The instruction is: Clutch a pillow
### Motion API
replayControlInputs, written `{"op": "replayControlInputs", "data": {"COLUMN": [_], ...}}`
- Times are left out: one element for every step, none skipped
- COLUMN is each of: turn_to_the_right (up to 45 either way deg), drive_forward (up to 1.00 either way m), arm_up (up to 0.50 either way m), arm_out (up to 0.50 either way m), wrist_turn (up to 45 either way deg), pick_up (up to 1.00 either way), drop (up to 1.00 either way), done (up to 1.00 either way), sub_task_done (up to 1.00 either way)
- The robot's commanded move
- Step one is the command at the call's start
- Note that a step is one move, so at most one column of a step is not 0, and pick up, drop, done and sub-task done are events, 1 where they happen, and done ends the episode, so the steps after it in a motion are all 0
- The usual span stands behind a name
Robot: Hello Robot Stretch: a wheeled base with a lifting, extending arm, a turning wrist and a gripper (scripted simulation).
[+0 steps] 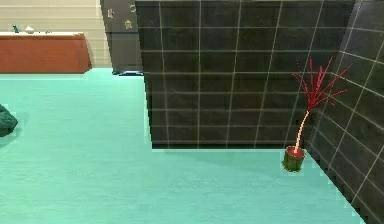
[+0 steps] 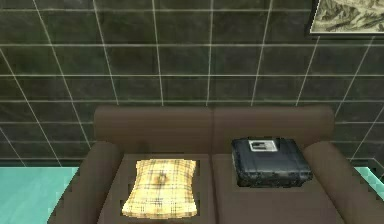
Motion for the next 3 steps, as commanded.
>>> {"op": "replayControlInputs", "data": {"turn_to_the_right": [0.0,0.0,0.0], "drive_forward": [0.00,0.00,0.00], "arm_up": [0.50,0.00,0.00], "arm_out": [0.00,0.30,0.00], "wrist_turn": [0.0,0.0,45.0], "pick_up": [0.00,0.00,0.00], "drop": [0.00,0.00,0.00], "done": [0.00,0.00,0.00], "sub_task_done": [0.00,0.00,0.00]}}
